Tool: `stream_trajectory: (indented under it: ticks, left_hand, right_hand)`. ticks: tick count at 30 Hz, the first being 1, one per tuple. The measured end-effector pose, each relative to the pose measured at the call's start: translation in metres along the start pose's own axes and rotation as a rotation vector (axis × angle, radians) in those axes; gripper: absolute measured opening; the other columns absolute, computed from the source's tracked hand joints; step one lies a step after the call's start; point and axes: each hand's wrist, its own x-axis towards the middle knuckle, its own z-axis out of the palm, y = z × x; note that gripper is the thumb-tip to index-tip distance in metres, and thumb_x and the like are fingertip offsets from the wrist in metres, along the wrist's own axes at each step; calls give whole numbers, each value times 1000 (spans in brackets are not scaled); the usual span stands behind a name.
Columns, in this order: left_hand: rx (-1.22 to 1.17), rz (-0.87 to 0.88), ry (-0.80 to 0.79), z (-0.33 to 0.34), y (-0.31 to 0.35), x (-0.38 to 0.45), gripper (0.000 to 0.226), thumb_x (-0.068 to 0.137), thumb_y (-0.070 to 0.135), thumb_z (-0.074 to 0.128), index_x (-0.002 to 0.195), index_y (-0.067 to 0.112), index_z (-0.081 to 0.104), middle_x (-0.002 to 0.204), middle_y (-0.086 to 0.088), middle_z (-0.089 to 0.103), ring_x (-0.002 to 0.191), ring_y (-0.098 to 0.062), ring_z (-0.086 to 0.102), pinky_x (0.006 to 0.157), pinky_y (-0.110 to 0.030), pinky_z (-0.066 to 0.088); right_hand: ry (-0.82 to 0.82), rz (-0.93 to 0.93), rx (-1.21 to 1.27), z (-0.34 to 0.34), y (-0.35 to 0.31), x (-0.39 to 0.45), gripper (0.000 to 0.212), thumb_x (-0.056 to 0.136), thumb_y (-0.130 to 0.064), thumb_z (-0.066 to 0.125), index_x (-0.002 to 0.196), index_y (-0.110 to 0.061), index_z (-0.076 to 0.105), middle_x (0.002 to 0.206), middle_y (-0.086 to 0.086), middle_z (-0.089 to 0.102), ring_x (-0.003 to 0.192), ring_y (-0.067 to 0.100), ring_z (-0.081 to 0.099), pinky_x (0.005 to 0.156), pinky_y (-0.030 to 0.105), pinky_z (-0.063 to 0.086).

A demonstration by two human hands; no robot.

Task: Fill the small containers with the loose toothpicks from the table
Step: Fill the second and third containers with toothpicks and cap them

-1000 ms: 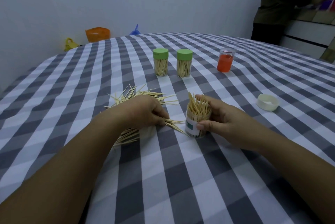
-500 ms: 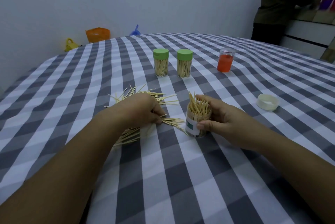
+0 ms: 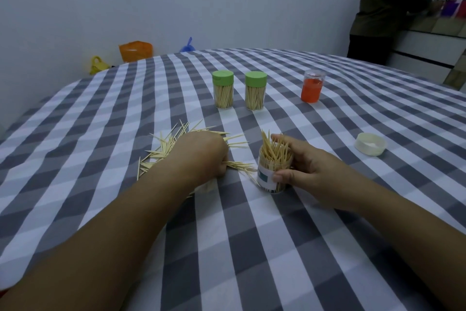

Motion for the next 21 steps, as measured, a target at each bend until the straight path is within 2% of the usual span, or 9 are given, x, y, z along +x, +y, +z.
stream_trajectory:
  ticks: [2,5,7,10,13,15,18,21]
  left_hand:
    - [-22,-17,10,1,-1,0,12,81,26,57,78,20,67,84,1,65,78,-20,59,68,-29,52]
    - [-118,-45,16,0,-6,-3,14,85,32,58,91,25,70,88,4,67,83,-18,60,74,-31,53]
    - [-211,-52,50,-3,-10,-6,10,88,34,58,90,27,66,86,5,65,82,-16,59,73,-29,50]
    - [-445,-84,124,-5,-17,-8,8,90,29,61,95,26,66,86,6,66,81,-14,60,69,-24,48]
    - [-727,-123,193,-1,-21,-8,21,89,20,64,110,23,67,83,12,67,75,-1,60,64,-14,42]
    - [-895,-136,225,1,-20,-8,30,88,16,66,117,21,66,82,13,68,78,2,62,69,-12,43]
    - [-1187,-199,236,-1,-17,-7,23,84,12,68,107,17,69,86,4,72,79,-3,68,75,-14,52]
    - [-1468,-219,259,-7,-10,-9,17,84,8,66,101,12,68,91,-8,73,85,-17,70,77,-22,56]
  right_hand:
    - [-5,5,1,0,0,0,72,86,-23,64,147,-34,26,131,-15,54,115,-1,54,91,11,45]
    - [-9,8,-9,0,0,-1,73,86,-24,64,147,-34,25,136,-12,52,120,3,52,99,20,44]
    - [-9,7,-17,0,-1,0,73,86,-25,63,147,-35,25,138,-12,51,122,4,51,100,21,43]
    - [-9,6,-22,0,-3,0,73,86,-25,63,147,-36,23,141,-11,48,124,6,49,102,24,42]
    - [-12,5,-20,0,-2,0,73,86,-26,63,147,-36,23,141,-10,48,124,7,49,104,27,43]
    - [-15,3,-28,-1,-1,0,73,86,-27,63,147,-36,23,141,-10,47,124,7,49,103,24,43]
    - [-13,3,-26,-1,-1,0,72,87,-27,63,147,-37,23,140,-13,47,123,5,49,100,21,42]
    - [-12,1,-10,0,0,0,72,86,-27,63,147,-36,24,139,-11,49,122,6,51,102,25,44]
